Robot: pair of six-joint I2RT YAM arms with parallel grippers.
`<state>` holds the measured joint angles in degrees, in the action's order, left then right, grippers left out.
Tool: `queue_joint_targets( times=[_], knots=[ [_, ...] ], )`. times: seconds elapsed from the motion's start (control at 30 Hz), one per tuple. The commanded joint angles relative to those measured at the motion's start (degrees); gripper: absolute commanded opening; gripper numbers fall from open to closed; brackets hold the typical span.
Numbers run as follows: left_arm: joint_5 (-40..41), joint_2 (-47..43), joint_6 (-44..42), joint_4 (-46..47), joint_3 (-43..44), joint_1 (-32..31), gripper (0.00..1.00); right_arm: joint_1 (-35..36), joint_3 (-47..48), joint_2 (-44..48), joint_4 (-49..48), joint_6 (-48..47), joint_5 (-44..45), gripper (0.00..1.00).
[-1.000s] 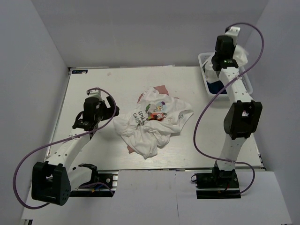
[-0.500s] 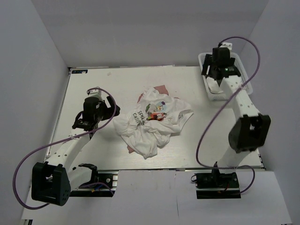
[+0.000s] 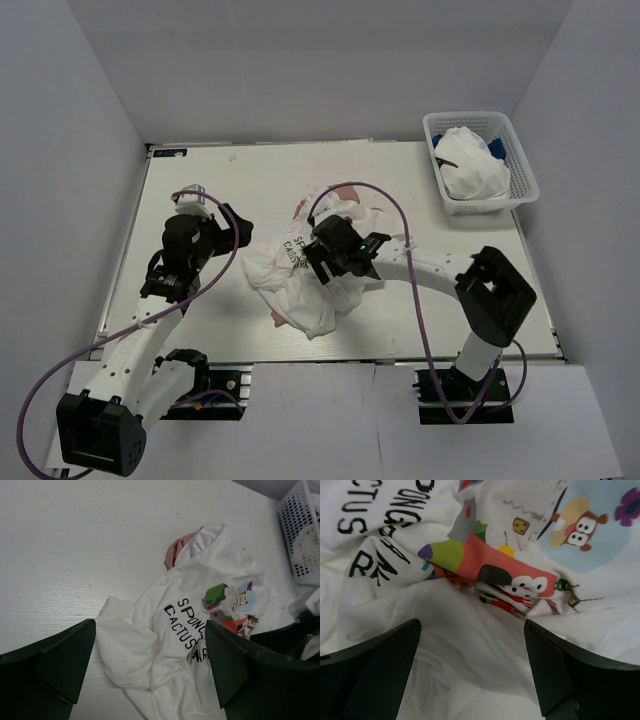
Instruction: Fold and stack the t-shirts
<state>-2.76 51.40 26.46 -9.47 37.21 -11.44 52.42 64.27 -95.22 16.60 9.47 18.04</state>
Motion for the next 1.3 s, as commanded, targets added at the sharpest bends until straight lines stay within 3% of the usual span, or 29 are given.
queue_joint_targets(
  times=[0.0,0.07,0.17,0.2,0.3,0.47,0.7,0.97,1.07,1.1,1.17,1.27],
  knots=[
    [2.0,-1.7,0.9,-0.2,-0.6,-0.2,1.00,0.7,0.7,-2.3,-3.7,0.3,3.9,0.90],
    [2.8,-1.7,0.9,-0.7,-0.6,-0.2,1.00,1.5,1.0,-4.4,-3.3,1.1,4.0,0.90],
    [2.8,-1.1,0.9,-1.3,0.0,-0.2,1.00,1.8,0.2,-4.5,-3.4,3.5,2.7,0.80],
    [2.8,-1.1,0.9,-1.3,0.5,-0.2,1.00,1.5,0.1,-3.9,-3.6,4.1,2.1,0.54],
    [2.8,-0.6,0.9,-1.3,0.5,-0.2,1.00,1.5,-0.3,-0.7,-3.9,5.2,0.7,0.00],
    [2.8,-0.6,0.9,-1.3,0.5,-0.2,1.00,1.2,3.3,9.1,-1.8,5.8,1.5,0.00],
    [4.6,-1.1,1.4,-2.4,0.5,-0.2,1.00,-2.4,15.2,16.0,-2.8,2.4,16.8,0.00],
    [4.6,0.0,1.4,-2.4,0.5,-0.2,1.00,-10.4,35.3,13.8,-5.8,-6.7,19.4,0.00],
    [5.2,0.5,1.4,-2.4,1.1,-0.2,1.00,-12.5,47.0,10.2,-6.5,-11.9,21.9,0.00],
    [5.2,0.5,1.4,-2.9,1.1,-0.2,1.00,-13.0,54.8,8.3,-7.3,-13.0,23.9,0.00],
    [5.8,0.5,1.4,-2.9,1.1,-0.2,1.00,-14.5,58.6,5.8,-11.0,-19.6,26.0,0.00],
    [5.8,0.5,1.4,-2.9,1.1,-0.2,1.00,-15.7,62.5,3.0,-25.6,-31.3,34.2,0.00]
  ],
)
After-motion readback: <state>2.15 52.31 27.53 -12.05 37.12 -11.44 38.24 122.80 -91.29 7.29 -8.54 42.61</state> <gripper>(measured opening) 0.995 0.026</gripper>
